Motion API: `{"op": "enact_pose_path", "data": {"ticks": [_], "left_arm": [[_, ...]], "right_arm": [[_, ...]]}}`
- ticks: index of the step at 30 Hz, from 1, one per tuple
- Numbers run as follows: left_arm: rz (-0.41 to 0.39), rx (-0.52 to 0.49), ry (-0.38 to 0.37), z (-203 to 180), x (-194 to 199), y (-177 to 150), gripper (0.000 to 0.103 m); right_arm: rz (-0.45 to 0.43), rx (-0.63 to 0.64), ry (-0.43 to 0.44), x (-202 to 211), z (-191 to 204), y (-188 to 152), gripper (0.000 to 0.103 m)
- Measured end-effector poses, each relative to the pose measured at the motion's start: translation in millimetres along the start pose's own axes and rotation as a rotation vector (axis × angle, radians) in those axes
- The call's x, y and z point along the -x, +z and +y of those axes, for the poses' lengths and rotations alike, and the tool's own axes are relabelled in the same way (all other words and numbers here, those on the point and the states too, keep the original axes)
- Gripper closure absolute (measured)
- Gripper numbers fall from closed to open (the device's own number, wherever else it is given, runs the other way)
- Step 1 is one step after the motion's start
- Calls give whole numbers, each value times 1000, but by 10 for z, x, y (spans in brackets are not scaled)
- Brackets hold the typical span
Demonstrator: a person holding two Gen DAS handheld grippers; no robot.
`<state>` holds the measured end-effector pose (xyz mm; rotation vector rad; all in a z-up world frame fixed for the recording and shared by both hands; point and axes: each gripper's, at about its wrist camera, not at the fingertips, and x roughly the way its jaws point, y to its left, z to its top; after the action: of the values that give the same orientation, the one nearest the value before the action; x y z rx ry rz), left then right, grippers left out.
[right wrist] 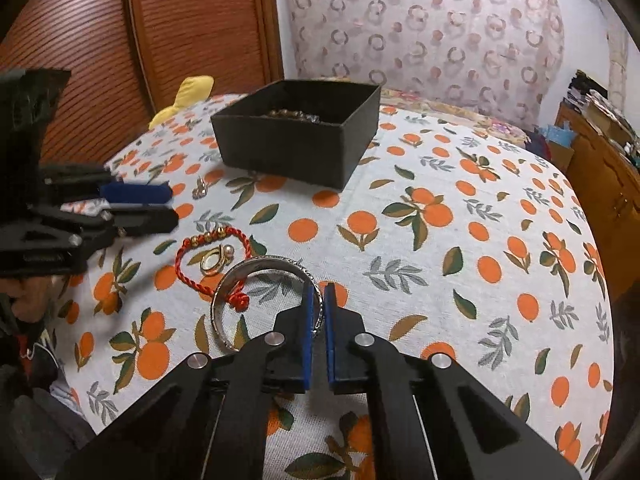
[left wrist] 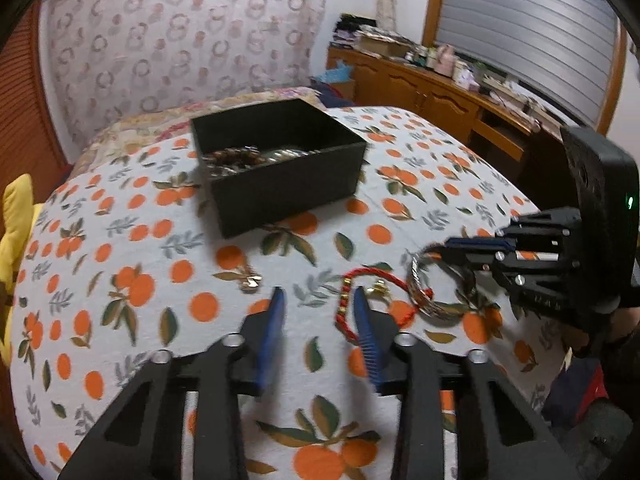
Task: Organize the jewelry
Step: 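Move the left tool to the red string bracelet while the right grasps the silver bangle, then close the left tool on the red string bracelet and lift it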
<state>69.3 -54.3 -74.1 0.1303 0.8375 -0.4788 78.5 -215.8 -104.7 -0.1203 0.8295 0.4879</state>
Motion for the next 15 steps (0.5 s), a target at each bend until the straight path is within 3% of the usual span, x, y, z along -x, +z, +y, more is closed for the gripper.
{"op": "enact_pose_path", "data": {"ticks": [2, 15], "left_arm": [[13, -11, -12, -46, -49, 2, 82], [69, -54, 3, -168, -269, 4, 92]], "right_arm": [[-15, -21, 2, 24, -28, -13, 97], [-50, -88, 39, 64, -140, -46, 97]]}}
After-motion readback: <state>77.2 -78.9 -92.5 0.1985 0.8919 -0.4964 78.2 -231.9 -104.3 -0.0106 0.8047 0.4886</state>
